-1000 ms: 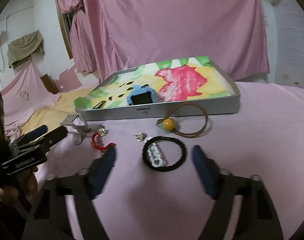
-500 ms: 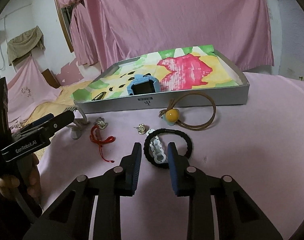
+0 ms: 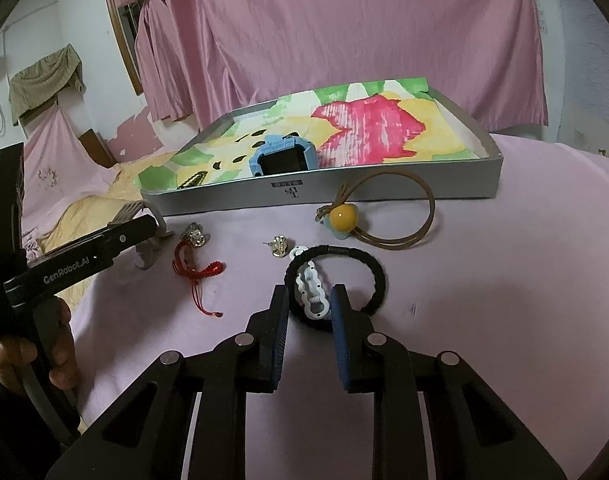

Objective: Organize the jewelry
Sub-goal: 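Grasp the black hair band with the right tool while the left tool grasps the grey plastic stand, then carry the hair band with the right tool while the left tool carries the grey stand over the tray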

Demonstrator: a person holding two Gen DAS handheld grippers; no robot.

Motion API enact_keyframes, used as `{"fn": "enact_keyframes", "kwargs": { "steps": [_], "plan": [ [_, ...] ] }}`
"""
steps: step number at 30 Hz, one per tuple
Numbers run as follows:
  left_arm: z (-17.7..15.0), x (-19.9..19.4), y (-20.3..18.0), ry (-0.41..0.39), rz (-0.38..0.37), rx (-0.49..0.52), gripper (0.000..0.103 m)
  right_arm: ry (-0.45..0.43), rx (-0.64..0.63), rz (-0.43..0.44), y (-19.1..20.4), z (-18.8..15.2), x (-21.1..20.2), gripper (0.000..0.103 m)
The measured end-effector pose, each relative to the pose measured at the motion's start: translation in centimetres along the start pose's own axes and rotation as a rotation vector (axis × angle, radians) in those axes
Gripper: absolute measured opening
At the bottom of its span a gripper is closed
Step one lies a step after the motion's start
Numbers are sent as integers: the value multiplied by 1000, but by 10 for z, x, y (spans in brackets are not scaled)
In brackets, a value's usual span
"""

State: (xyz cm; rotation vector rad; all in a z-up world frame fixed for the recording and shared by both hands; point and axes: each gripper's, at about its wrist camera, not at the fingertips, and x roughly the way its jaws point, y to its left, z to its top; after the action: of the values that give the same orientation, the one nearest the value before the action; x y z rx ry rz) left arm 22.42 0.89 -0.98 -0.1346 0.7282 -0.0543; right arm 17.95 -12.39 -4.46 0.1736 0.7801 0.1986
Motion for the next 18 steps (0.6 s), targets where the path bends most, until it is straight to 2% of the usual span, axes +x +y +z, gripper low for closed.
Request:
{"fn": "enact_keyframes", "kwargs": {
  "steps": [2, 6, 18],
  "plan": [
    [0, 0, 0, -1, -2, -4, 62, 2, -3, 0, 0, 0, 0, 19],
    [0, -1, -1, -1, -6, -4, 61, 7, -5, 0, 0, 0, 0, 11],
    [-9, -15, -14, -19, -49, 13, 61, -7, -8, -22, -6, -6, -10, 11]
  ]
}}
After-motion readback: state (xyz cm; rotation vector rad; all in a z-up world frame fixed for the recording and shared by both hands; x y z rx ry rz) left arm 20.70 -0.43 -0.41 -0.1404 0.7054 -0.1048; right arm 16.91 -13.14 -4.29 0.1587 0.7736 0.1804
